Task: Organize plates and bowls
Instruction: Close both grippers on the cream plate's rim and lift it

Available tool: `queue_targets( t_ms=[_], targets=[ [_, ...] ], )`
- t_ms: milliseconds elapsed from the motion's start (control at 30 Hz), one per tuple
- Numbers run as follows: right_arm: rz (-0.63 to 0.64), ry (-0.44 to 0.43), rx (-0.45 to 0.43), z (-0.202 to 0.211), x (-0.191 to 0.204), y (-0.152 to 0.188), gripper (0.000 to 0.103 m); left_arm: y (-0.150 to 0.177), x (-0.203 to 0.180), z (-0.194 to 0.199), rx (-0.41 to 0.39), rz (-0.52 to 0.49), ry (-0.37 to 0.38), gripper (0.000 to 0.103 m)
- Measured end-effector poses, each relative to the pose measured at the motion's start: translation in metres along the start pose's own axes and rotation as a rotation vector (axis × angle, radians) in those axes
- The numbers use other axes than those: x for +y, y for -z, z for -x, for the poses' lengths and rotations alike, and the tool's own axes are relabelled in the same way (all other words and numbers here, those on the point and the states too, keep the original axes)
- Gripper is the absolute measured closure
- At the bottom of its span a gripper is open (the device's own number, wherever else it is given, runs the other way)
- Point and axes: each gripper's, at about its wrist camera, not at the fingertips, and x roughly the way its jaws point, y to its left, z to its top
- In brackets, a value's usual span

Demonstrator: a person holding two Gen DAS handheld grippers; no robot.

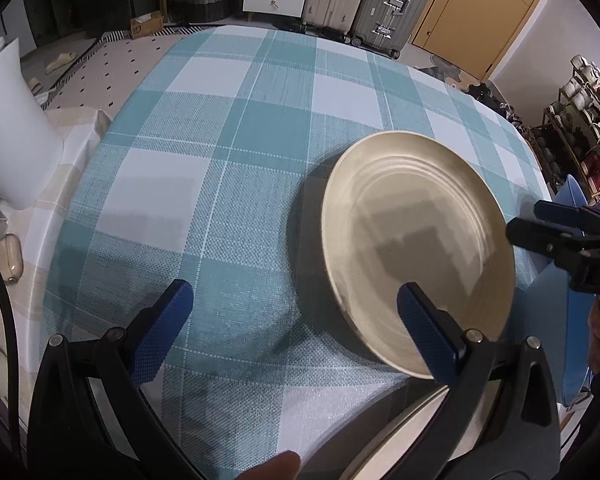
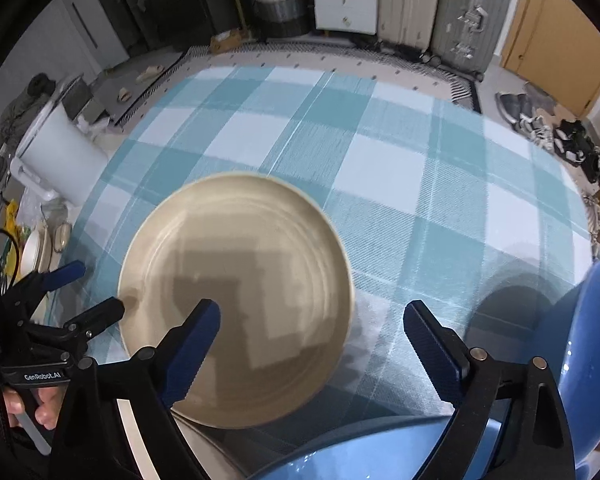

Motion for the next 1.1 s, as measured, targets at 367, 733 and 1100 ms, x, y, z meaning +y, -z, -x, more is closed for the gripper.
queue_targets(
  t_ms=[367, 733, 1100],
  targets=[
    [0.023, 0.025, 0.074, -0.024, 0.003, -0.005, 0.018, 0.0, -0.006, -0.014, 0.047, -0.027, 0.039, 0.021],
    [0.013, 0.042, 0.122, -0.039, -0.005, -0.003, 0.043, 0.003, -0.01, -0.022, 0.067, -0.037, 0.066, 0.045],
    [0.022, 0.067, 0.128, -0.04, -0.009, 0.001, 0.078, 0.005, -0.016, -0.022, 0.06, -0.069, 0.051, 0.066]
  ],
)
